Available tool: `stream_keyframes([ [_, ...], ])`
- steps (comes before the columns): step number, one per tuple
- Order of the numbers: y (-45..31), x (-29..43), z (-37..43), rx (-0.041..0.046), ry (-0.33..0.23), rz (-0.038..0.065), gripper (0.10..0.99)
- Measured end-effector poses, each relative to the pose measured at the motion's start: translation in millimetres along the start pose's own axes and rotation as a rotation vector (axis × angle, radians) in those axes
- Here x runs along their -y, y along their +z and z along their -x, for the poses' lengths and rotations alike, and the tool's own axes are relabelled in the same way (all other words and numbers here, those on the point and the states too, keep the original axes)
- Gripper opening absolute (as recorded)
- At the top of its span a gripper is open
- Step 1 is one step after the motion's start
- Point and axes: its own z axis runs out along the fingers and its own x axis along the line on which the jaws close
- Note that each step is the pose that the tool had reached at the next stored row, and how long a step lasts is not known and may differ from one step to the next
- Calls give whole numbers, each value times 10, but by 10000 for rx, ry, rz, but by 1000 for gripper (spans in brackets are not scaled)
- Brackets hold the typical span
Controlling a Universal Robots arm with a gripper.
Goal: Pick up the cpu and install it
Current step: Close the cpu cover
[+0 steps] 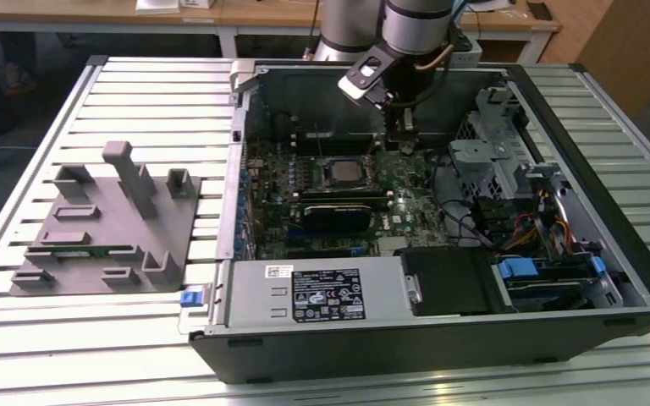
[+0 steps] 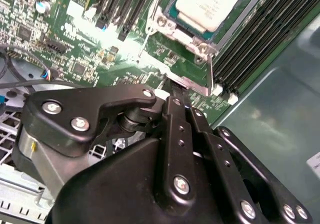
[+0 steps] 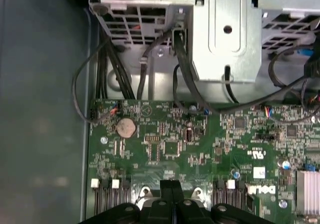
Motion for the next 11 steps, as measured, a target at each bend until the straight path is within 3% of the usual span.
stream_keyframes([
  [11, 3, 127, -1, -4, 0, -1, 106],
])
